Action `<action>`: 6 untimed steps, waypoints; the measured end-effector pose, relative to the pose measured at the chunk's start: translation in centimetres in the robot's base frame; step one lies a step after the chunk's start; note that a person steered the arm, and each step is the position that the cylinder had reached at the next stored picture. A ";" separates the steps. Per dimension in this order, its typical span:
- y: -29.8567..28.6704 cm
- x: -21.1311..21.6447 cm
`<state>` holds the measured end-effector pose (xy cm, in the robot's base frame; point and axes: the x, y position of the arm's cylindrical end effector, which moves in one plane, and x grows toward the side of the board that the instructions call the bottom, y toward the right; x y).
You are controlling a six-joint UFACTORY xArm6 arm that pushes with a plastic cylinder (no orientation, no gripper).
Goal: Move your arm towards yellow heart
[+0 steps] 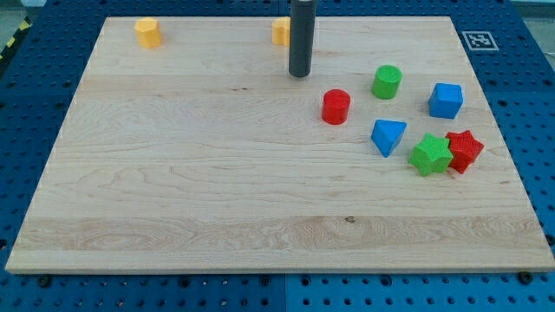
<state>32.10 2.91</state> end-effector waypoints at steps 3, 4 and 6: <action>0.9 -5.5; 3.5 -6.1; 3.6 -8.1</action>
